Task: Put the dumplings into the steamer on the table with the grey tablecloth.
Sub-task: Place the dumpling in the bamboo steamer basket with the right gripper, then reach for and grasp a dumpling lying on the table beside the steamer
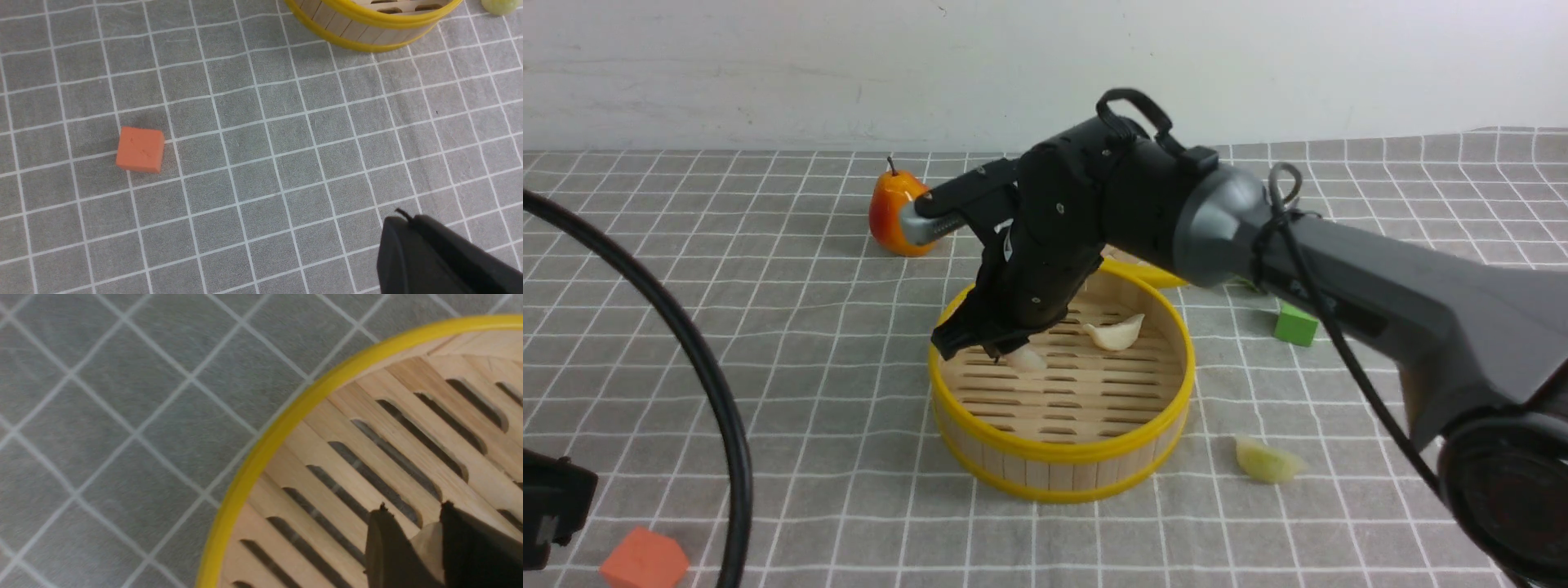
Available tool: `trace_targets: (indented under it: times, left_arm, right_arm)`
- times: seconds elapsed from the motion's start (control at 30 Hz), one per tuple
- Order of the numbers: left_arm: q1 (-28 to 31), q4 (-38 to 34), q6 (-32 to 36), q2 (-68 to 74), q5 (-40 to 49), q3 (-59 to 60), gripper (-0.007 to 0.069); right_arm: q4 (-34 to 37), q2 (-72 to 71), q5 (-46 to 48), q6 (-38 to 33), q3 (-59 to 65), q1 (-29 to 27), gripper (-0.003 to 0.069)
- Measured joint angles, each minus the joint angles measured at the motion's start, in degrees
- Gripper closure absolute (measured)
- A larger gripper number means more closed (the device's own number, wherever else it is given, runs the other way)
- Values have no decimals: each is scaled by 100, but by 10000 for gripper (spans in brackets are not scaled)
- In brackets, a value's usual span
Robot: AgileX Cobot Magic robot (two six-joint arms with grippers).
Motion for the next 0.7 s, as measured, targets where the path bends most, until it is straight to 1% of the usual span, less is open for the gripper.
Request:
trace_targets:
  times: [0.1, 0.17, 0.27, 0.3, 0.33, 0.4, 0.43, 0.5, 0.6, 0.7]
  left_arm:
    - [0, 0, 0, 0, 0, 0, 636]
    - [0, 0, 0, 0, 0, 0, 635]
    - [0, 0, 0, 0, 0, 0, 634]
    - [0, 0, 0, 0, 0, 0, 633]
    - [0, 0, 0, 0, 0, 0, 632]
    - [0, 0, 6, 0, 0, 0, 631]
    - [0, 0, 6, 0, 0, 0, 631]
    - [0, 0, 11, 0, 0, 0, 629]
    - [0, 0, 119, 0, 0, 0, 627]
    - [0, 0, 241, 0, 0, 0, 626]
  right_arm:
    - [91, 233, 52, 80, -90, -75, 504]
    - [161, 253, 120, 92, -132, -86, 475]
    - [196, 186, 421, 100, -263, -86, 368]
    - [196, 112, 594, 64, -352, -86, 313]
    - [196, 42, 837, -6, -416, -86, 277]
    - [176, -275, 1398, -366, -519, -86, 193]
    - [176, -428, 1671, -527, -519, -86, 169]
    - [170, -800, 1913, -822, -491, -103, 130]
    - [201, -1494, 1990, -1068, -31, -199, 103]
    - [222, -2200, 2029, -1117, 938, -473, 96]
